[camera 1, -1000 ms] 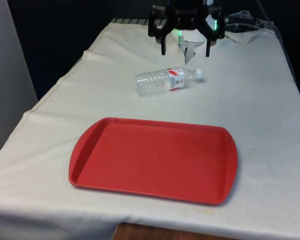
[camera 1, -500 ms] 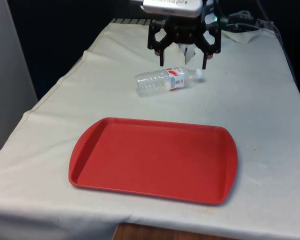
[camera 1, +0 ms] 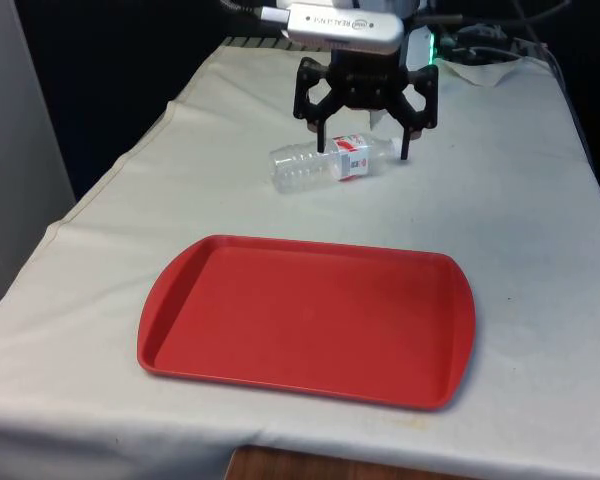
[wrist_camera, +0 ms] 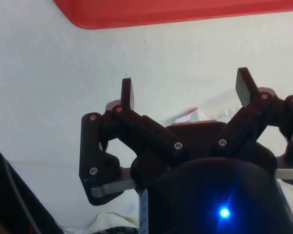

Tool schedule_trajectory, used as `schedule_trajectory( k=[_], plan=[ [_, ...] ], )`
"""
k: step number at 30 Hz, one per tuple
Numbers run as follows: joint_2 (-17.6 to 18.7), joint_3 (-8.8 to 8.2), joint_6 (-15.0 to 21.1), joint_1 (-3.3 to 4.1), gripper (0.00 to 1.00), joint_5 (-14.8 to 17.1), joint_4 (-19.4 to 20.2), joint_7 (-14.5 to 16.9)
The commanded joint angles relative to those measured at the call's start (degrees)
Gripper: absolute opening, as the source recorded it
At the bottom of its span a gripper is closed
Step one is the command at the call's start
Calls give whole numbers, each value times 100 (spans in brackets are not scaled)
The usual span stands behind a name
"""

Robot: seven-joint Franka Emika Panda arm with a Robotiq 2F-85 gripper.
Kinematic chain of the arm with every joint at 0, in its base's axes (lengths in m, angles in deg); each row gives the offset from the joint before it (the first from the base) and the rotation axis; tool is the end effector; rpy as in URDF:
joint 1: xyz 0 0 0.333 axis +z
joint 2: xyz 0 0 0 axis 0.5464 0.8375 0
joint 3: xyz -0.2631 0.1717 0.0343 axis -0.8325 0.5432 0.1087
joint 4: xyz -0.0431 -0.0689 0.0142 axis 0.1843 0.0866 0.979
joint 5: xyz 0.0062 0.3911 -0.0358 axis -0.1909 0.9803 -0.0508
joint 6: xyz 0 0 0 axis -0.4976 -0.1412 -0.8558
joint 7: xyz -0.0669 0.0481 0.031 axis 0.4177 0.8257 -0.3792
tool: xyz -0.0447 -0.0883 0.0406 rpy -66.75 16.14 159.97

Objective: Place the bottle upright on the tray.

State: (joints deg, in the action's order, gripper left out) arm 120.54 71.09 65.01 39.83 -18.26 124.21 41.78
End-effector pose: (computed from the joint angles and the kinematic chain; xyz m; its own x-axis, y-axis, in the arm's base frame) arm 0.7119 -0.0032 0.3400 0.9914 0.0070 -0.1308 0.0158 -0.9977 0.0666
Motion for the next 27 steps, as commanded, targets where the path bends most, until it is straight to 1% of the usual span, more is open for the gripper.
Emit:
schedule_trajectory(
  k=[1, 5, 6, 7, 8, 9, 10, 14, 15, 16, 17, 21, 22, 23, 24, 25, 26, 27],
  plan=[
    [-201, -23, 241, 46, 100, -40, 292, -40],
    [-258, -23, 395, 46, 100, -69, 407, -52],
    [-292, -17, 481, 52, 100, -86, 476, -57],
    [-292, -17, 481, 52, 100, -86, 476, -57],
    [-155, 0, 292, 11, 100, -52, 269, -17],
    [-309, -17, 527, 52, 100, -92, 516, -57],
    [-355, -17, 619, 57, 100, -109, 596, -69],
    [-447, -23, 819, 63, 100, -143, 768, -80],
    [-493, -17, 922, 69, 100, -160, 859, -92],
    [-390, 0, 762, 34, 100, -126, 710, -52],
    [-516, -17, 968, 69, 100, -166, 905, -97],
    [-625, -11, 1169, 69, 100, -206, 1106, -115],
    [-693, -11, 1272, 74, 100, -223, 1220, -120],
    [-693, -11, 1272, 74, 100, -223, 1220, -120],
    [-756, -11, 1375, 80, 100, -235, 1335, -126],
    [-642, 11, 1197, 40, 100, -183, 1163, -74],
    [-791, -11, 1427, 80, 100, -241, 1398, -126],
    [-825, -11, 1478, 80, 100, -241, 1455, -132]
  ],
)
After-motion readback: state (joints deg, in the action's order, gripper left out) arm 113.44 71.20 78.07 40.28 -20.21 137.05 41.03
